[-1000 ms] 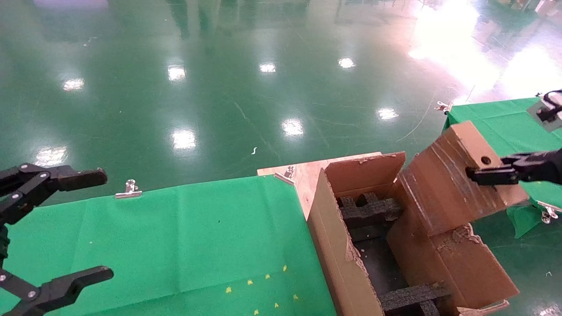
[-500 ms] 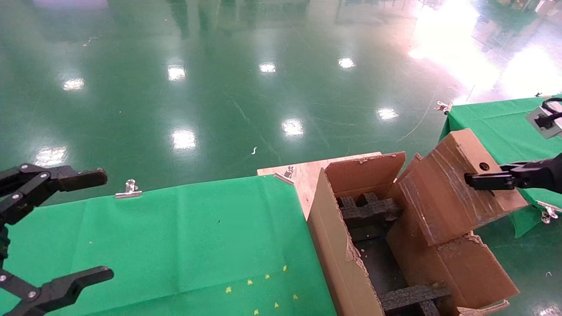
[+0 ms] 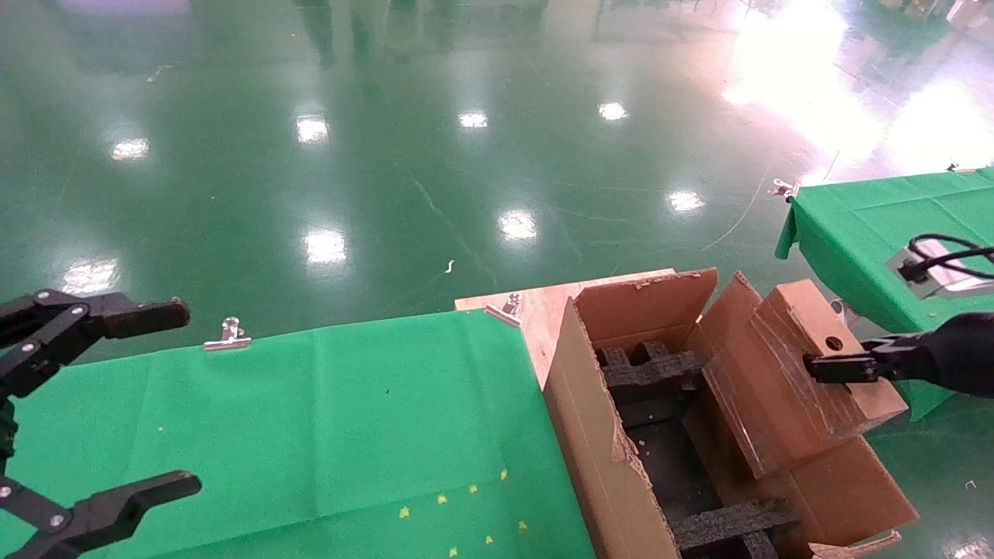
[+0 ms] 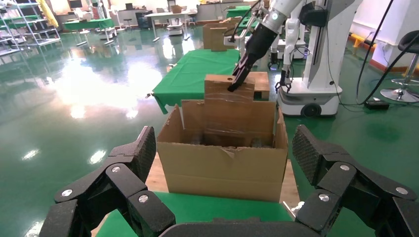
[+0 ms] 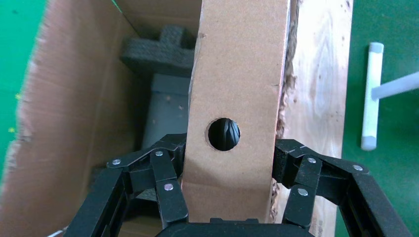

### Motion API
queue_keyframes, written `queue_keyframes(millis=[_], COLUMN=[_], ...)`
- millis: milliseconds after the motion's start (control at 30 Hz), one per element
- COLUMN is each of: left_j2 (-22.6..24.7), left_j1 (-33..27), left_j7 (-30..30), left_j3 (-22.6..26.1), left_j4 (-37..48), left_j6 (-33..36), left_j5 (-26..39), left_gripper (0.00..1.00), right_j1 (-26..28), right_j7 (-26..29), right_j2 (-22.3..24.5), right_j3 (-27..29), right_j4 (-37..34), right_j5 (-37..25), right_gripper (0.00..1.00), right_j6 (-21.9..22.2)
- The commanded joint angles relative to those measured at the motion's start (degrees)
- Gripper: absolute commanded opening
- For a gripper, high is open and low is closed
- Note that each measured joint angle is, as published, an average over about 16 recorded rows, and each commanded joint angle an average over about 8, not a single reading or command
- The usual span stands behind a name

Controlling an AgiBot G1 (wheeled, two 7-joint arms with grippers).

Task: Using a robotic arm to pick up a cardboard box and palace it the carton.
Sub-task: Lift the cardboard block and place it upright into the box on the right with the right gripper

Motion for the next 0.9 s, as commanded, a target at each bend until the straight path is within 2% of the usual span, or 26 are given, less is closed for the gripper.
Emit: queue_keyframes(millis=[33, 467, 900], left_j2=[0.0, -0.01, -0.01], left_j1=[0.0, 0.0, -0.01], left_j7=[0.0, 0.01, 0.02], left_j3=[0.0, 0.02, 0.03], left_j4=[0.0, 0.0, 0.0], left_j6=[0.0, -0.01, -0.01], left_j5=[0.0, -0.01, -0.02], left_gripper=[1.0, 1.0, 1.0], right_j1=[-1.09, -8.53, -16.48], right_j7=[0.21, 0.17, 0.3], right_j2=[-0.08, -4.62, -11.78], right_j3=[-0.59, -3.35, -5.03], right_j4=[0.14, -3.15, -9.76], right_j5=[0.2, 2.78, 5.9], right_gripper=[0.0, 0.0, 0.0], right_j6=[1.25, 8.95, 14.99])
